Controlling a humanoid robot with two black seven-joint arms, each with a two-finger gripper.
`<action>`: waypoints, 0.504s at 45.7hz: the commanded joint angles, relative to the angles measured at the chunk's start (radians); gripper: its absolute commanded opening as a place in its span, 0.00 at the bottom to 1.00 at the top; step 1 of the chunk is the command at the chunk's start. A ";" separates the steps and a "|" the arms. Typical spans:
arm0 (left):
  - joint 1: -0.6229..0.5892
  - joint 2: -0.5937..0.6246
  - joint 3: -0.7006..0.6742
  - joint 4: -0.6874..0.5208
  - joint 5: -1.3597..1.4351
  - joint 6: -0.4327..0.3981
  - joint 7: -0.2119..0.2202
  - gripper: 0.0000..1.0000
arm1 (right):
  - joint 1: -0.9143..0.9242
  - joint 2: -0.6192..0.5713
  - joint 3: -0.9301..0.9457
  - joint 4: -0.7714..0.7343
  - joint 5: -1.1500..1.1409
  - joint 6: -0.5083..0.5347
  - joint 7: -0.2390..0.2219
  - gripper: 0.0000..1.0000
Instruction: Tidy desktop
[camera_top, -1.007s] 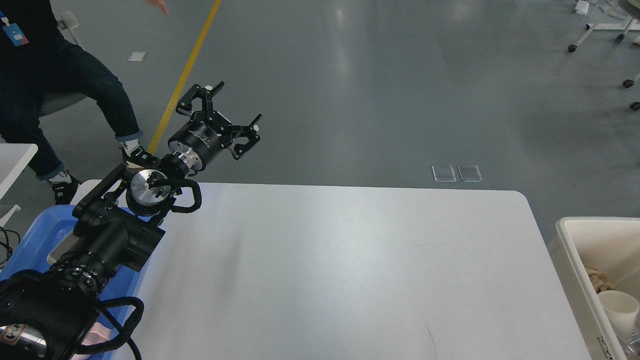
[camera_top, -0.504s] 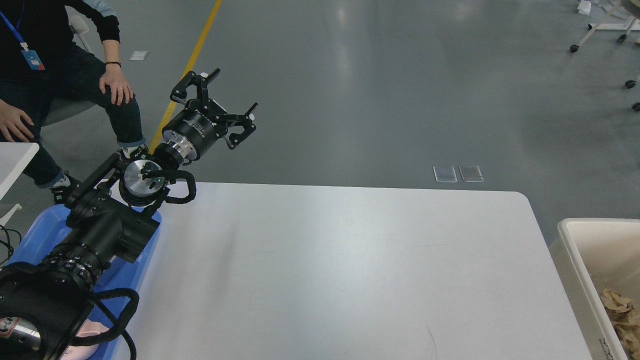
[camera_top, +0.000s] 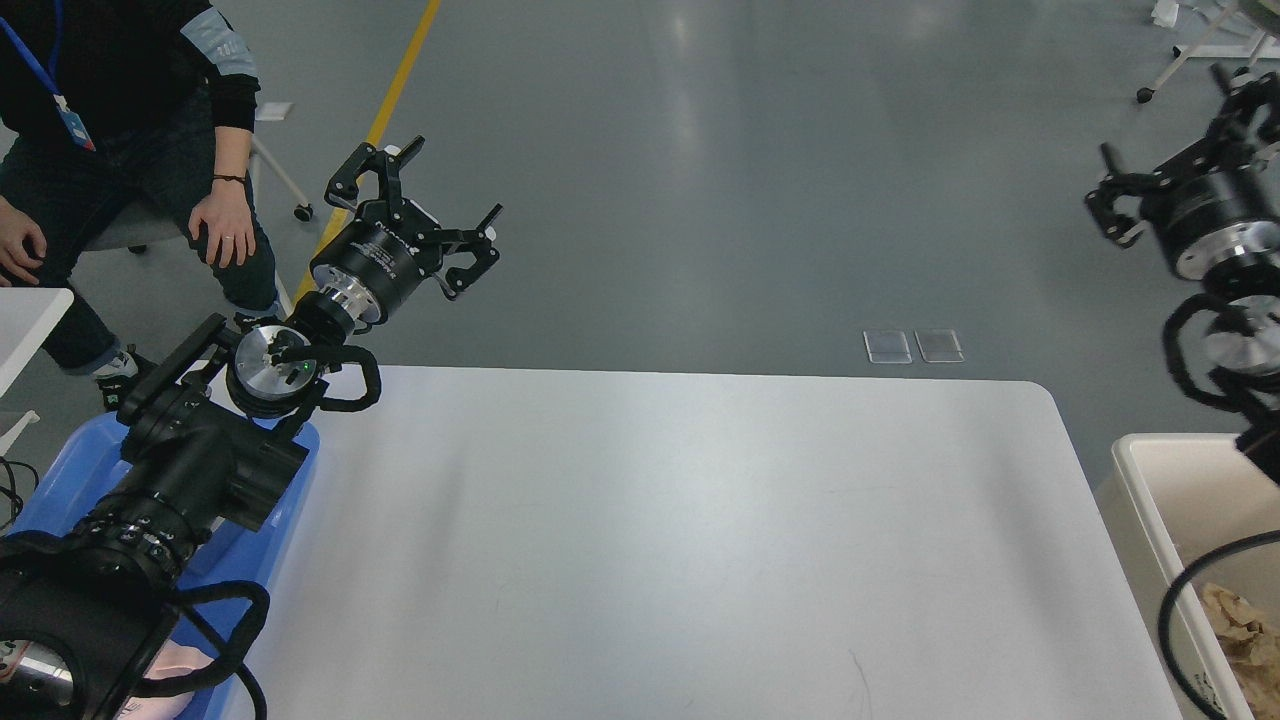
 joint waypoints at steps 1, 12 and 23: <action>0.004 0.001 0.002 0.000 -0.002 0.001 0.003 0.99 | -0.049 0.178 0.099 -0.010 -0.005 0.009 0.002 1.00; 0.067 0.001 -0.006 0.000 -0.002 0.001 -0.003 0.99 | -0.086 0.335 0.104 -0.019 -0.021 0.011 0.002 1.00; 0.121 0.003 -0.009 0.000 -0.002 -0.002 -0.001 0.99 | -0.095 0.350 0.104 -0.022 -0.061 0.011 0.002 1.00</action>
